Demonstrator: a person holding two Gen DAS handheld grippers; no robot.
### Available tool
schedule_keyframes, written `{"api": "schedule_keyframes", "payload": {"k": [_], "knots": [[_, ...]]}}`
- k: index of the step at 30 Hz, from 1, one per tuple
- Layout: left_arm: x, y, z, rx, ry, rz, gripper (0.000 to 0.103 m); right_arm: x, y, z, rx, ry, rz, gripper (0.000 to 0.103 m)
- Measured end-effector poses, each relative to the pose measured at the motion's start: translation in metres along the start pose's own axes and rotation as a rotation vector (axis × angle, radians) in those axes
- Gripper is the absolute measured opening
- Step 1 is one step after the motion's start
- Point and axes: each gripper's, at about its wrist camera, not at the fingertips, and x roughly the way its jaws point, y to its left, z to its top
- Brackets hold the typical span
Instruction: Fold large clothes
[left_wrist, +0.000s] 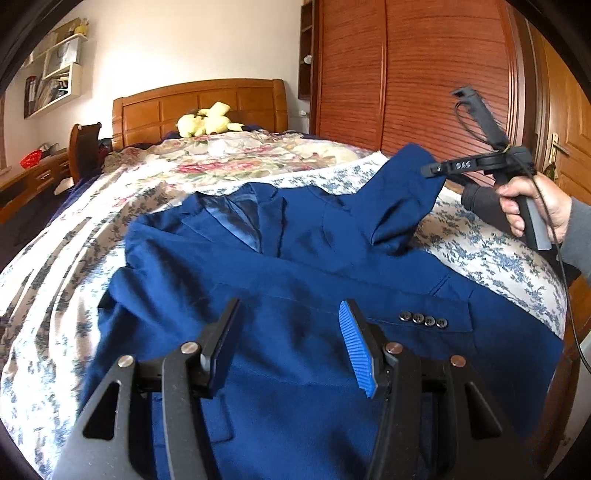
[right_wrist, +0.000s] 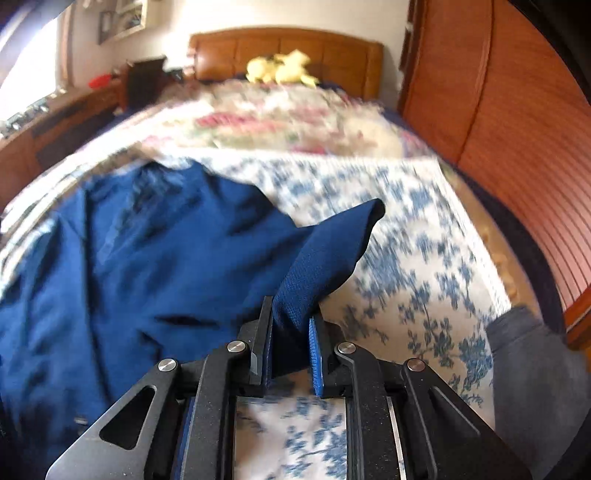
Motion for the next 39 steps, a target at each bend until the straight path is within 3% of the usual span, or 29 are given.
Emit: {"api": "schedule_keyframes", "payload": {"k": [14, 25, 29, 39], "knots": [[-0.065, 0.038, -0.002, -0.035, -0.056, 0.084, 0.053, -0.09, 0.129, 0.048, -0.174, -0.187, 0.18, 0.013], [-0.097, 0.073, -0.013, -0.068, -0.069, 0.158, 0.053, -0.145, 0.207, 0.058, -0.265, -0.279, 0.346, 0.013], [-0.104, 0.084, -0.017, -0.084, -0.071, 0.175, 0.053, -0.151, 0.227, 0.046, -0.289, -0.256, 0.392, 0.013], [-0.104, 0.092, -0.02, -0.106, -0.07, 0.178, 0.053, -0.123, 0.254, -0.026, -0.314, -0.081, 0.438, 0.013]]}}
